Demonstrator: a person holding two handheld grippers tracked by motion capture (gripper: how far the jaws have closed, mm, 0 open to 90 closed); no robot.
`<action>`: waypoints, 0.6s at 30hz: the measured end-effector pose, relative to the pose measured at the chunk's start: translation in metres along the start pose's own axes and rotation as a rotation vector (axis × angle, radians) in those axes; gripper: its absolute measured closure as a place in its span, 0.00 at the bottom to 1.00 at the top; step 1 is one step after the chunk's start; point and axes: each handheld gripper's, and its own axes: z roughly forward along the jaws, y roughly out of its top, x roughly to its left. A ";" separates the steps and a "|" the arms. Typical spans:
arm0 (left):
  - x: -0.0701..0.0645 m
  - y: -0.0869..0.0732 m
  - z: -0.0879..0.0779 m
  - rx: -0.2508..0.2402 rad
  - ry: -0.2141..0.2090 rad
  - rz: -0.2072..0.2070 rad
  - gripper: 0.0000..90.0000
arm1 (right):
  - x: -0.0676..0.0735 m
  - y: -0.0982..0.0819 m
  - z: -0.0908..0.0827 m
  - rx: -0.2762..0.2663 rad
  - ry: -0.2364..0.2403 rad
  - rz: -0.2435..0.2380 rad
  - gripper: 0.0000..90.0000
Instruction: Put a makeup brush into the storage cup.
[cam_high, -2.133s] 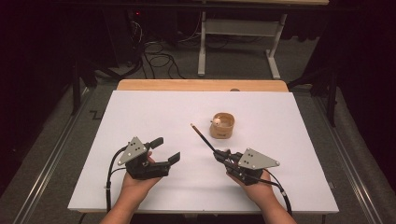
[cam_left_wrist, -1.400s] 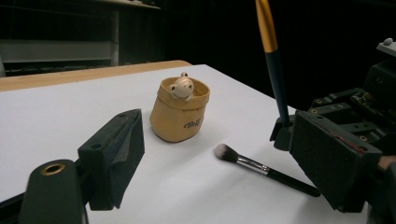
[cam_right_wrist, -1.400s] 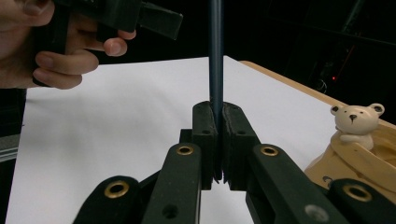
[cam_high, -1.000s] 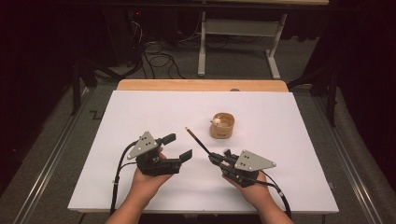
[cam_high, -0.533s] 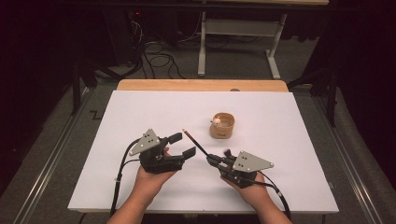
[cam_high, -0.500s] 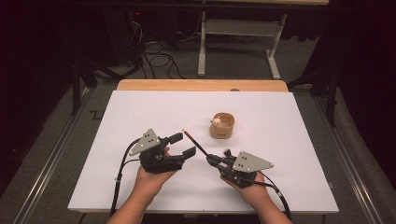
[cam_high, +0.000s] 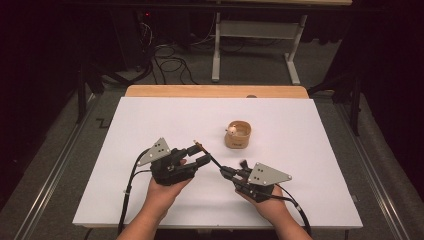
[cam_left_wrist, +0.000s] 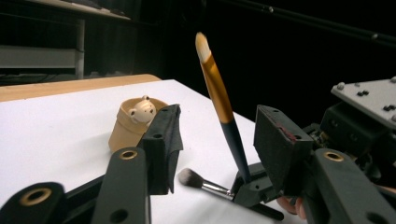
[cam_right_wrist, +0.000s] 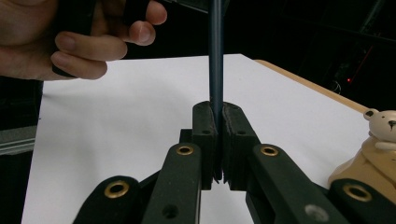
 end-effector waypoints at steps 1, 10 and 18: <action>0.001 0.000 0.000 -0.003 -0.004 -0.007 0.57 | 0.000 0.000 0.000 0.000 0.000 0.000 0.96; 0.003 0.001 -0.001 -0.022 -0.042 -0.033 0.71 | 0.000 0.000 0.000 0.009 0.003 -0.011 0.96; 0.004 0.000 -0.002 -0.035 -0.056 -0.044 0.81 | 0.001 0.000 0.001 0.008 0.004 -0.008 0.96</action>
